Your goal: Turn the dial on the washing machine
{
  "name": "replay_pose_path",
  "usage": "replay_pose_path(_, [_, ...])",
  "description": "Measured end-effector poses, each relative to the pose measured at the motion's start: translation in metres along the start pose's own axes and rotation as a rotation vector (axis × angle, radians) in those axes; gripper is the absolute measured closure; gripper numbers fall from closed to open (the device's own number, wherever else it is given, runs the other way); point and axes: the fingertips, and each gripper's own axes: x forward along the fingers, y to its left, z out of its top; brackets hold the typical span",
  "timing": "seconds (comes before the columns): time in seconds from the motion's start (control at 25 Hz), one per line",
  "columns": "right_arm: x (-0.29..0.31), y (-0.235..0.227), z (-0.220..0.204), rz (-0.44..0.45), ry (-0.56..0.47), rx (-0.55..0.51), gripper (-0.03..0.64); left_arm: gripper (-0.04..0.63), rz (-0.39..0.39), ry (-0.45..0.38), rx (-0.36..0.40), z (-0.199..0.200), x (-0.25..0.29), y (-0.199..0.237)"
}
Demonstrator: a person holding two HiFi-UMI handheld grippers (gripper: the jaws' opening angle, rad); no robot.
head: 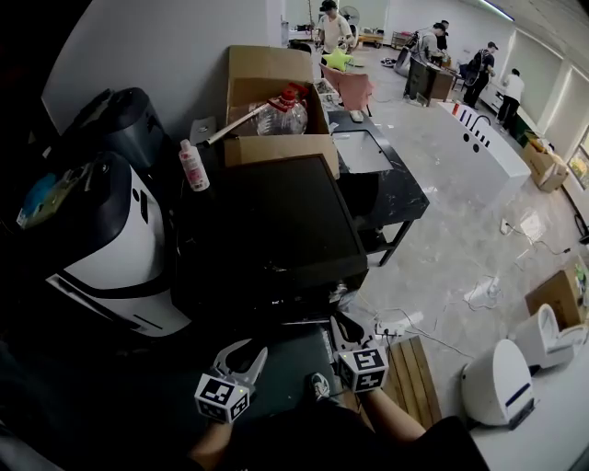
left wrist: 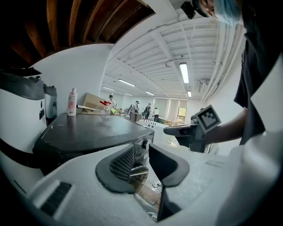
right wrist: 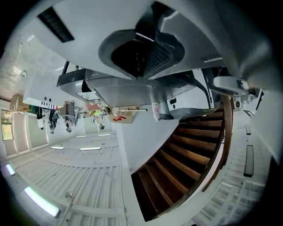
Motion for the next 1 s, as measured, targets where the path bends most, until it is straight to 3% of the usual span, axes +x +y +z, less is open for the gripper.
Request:
replay_pose_path(0.08, [-0.011,0.010,0.005,-0.013,-0.023,0.007,0.611,0.506,-0.007,0.002,0.006,-0.004,-0.007,0.000])
replay_pose_path(0.28, [-0.035,0.033,0.009,-0.023,-0.065,0.026,0.615,0.584,-0.026,0.011,0.026,-0.011,-0.023,-0.001])
replay_pose_path(0.56, [-0.066,0.065,-0.004,-0.027,-0.071,0.055,0.617,0.586,-0.011,0.017,0.036,-0.023,-0.052,-0.002])
replay_pose_path(1.0, [-0.105,0.100,-0.032,-0.057,-0.061,0.053,0.617,0.589,-0.049,-0.002,0.038,-0.039,-0.089,-0.016])
